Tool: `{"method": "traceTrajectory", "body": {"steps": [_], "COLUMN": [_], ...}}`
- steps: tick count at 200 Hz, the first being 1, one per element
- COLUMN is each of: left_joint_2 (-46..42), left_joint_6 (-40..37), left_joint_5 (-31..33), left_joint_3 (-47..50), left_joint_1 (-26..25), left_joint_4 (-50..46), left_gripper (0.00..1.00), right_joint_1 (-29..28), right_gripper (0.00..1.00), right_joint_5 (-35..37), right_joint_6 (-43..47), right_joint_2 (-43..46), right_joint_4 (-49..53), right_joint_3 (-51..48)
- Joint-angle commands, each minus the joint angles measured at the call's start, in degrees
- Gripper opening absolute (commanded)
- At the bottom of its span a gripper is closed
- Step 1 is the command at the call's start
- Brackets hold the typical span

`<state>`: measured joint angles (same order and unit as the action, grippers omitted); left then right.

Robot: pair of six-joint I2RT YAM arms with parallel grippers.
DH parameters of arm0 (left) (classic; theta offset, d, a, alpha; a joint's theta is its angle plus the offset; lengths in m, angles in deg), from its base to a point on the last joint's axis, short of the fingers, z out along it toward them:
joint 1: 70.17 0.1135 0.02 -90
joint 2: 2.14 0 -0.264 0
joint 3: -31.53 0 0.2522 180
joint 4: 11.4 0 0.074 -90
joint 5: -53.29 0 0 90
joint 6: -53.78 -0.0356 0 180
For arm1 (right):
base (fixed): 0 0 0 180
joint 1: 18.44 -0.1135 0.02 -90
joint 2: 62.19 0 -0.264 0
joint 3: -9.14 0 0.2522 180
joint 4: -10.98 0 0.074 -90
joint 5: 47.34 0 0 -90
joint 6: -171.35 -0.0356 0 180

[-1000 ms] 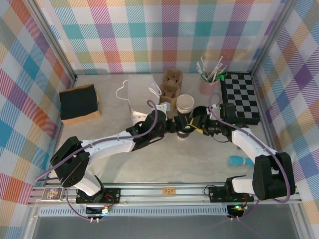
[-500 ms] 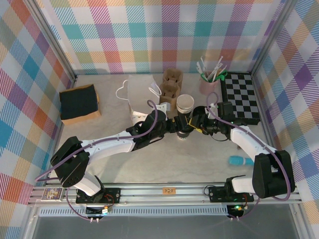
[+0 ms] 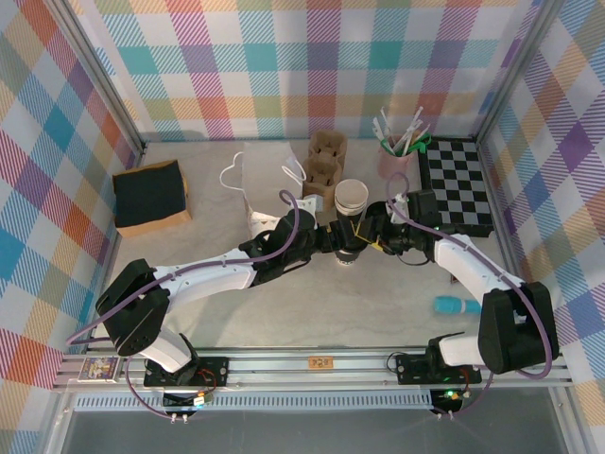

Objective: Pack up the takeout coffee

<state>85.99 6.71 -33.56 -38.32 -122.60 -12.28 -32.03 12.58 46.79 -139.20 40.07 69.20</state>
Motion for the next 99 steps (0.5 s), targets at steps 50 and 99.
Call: {"method": "traceTrajectory", "body": {"steps": [50,99], "left_joint_2": [-0.74,-1.21], "left_joint_6": [-0.98,-1.37], "left_joint_5": [1.19,1.44], "left_joint_3": [-1.2,-0.95], "left_joint_1": [-0.31,-0.27], "left_joint_4": [-3.03,-3.37], "left_gripper": [0.78,0.78], "right_joint_1": [-2.68,-4.14], "right_gripper": [0.56,0.62], "right_joint_5": [4.41,7.17], "right_joint_6": [2.47,3.26], "right_joint_2": [-0.59,-1.95], "right_joint_4": [4.49,7.29], "right_joint_3": [4.29,6.59]}}
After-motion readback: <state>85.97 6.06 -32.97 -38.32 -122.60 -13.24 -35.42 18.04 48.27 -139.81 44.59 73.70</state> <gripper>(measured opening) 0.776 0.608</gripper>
